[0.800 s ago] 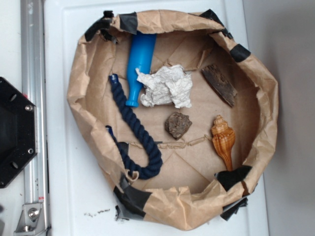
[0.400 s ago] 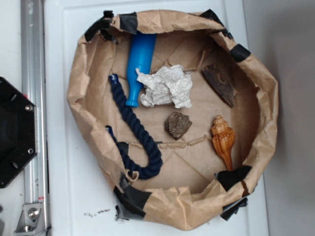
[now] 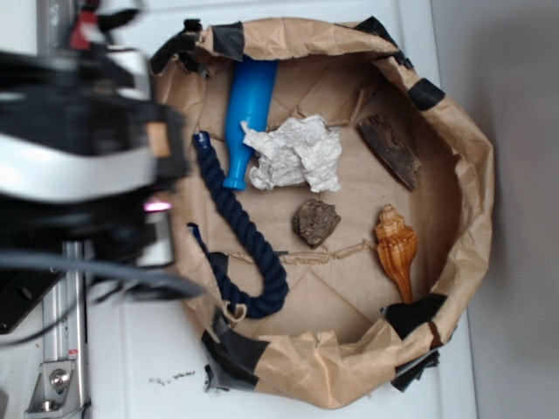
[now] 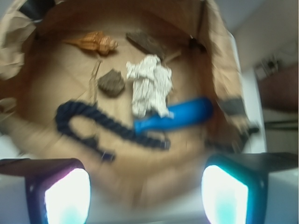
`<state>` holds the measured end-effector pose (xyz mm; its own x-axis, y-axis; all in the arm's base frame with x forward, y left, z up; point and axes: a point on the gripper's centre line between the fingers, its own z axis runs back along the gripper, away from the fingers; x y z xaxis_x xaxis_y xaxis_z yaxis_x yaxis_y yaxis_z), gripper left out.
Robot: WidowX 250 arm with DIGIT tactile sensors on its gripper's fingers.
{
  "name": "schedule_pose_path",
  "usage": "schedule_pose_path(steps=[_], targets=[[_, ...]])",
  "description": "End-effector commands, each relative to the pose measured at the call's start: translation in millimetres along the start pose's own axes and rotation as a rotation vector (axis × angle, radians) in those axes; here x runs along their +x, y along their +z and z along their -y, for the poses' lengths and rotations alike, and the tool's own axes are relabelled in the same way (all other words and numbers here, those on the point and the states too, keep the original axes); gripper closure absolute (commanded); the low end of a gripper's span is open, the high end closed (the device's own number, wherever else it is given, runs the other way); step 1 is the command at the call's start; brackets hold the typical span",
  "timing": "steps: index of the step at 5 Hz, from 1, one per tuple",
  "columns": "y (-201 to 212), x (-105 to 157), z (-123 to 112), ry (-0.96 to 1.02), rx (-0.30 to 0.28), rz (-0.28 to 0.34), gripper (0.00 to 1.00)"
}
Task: Grab the white paper.
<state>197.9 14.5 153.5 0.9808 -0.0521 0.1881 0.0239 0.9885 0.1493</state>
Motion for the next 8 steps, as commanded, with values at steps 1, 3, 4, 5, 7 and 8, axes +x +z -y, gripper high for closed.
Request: schedule_pose_path(steps=[1, 3, 4, 5, 7, 8], targets=[[-72, 35, 6, -0.117, -0.043, 0.021, 0.0], [-131, 51, 13, -0.145, -0.06, -0.023, 0.0], [-140, 63, 4, -0.136, -0.011, -0.04, 1.0], [-124, 73, -9, -0.119, 0.055, -0.034, 1.0], [-27, 72, -11, -0.085, 0.023, -0.091, 1.0], [10, 60, -3, 0.098, -0.089, -0.06, 1.0]])
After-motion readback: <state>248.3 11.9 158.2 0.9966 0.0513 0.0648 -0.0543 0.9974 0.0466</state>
